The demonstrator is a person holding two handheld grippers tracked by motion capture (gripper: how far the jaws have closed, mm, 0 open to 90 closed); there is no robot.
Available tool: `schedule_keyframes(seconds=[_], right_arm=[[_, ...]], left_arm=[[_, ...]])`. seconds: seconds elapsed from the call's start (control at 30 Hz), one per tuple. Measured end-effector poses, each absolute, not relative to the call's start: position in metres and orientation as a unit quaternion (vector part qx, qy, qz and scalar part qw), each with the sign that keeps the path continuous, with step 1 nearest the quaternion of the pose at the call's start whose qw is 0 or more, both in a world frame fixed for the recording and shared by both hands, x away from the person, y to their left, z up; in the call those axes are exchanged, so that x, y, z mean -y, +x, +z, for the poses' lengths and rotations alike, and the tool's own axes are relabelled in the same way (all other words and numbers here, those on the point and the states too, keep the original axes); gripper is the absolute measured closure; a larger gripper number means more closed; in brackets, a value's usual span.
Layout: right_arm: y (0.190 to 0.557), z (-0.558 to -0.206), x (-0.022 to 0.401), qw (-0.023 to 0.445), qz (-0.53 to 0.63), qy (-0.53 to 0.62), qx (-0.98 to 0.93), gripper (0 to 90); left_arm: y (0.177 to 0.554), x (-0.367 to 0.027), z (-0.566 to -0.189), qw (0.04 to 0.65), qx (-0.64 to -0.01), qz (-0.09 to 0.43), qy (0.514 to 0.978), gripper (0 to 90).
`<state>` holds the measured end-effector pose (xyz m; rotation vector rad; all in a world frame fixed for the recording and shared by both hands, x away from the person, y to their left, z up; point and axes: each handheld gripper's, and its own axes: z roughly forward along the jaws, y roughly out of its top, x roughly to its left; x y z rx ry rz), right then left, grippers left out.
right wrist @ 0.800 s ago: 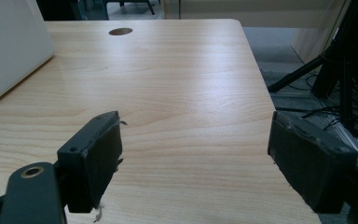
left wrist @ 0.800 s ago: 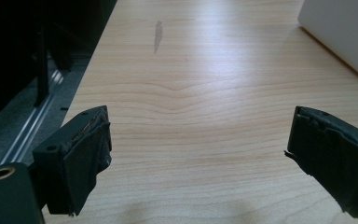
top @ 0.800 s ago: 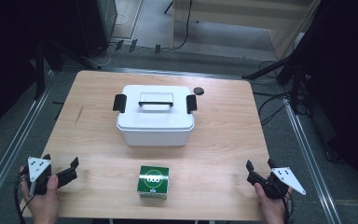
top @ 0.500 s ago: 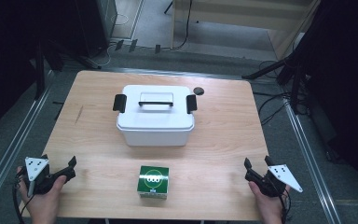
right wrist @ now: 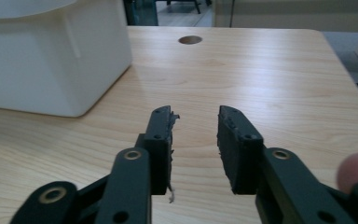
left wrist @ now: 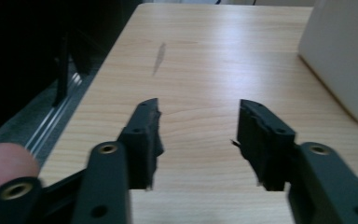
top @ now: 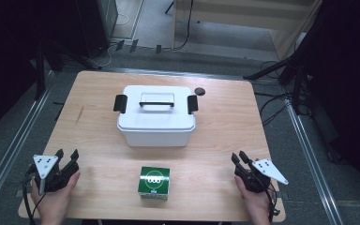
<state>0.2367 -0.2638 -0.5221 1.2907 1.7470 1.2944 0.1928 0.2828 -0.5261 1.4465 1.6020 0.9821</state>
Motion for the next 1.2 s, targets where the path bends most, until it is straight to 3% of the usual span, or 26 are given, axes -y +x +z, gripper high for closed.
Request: schedule_keyframes(seconds=[0.07,0.13,0.27,0.4,0.63,1.2], right_arm=[[0.239,-0.522,0.254,0.304,0.489,0.466,-0.671,74.7],[0.243,-0.518,0.239,0.299,0.490,0.454,-0.682,79.6],[0.250,-0.512,0.226,0.287,0.500,0.445,-0.685,84.1],[0.261,-0.509,0.204,0.279,0.504,0.420,-0.701,90.0],[0.279,-0.513,0.182,0.274,0.499,0.424,-0.705,90.0],[0.312,-0.527,0.138,0.261,0.495,0.448,-0.697,90.0]], left_arm=[[0.199,-0.278,-0.525,0.386,-0.621,0.375,0.570,63.0],[0.206,-0.273,-0.523,0.395,-0.615,0.367,0.576,75.4],[0.219,-0.259,-0.520,0.409,-0.601,0.346,0.593,82.8],[0.236,-0.242,-0.518,0.416,-0.588,0.336,0.607,85.5],[0.260,-0.217,-0.521,0.414,-0.575,0.311,0.634,89.1],[0.286,-0.190,-0.522,0.422,-0.582,0.284,0.634,90.0]])
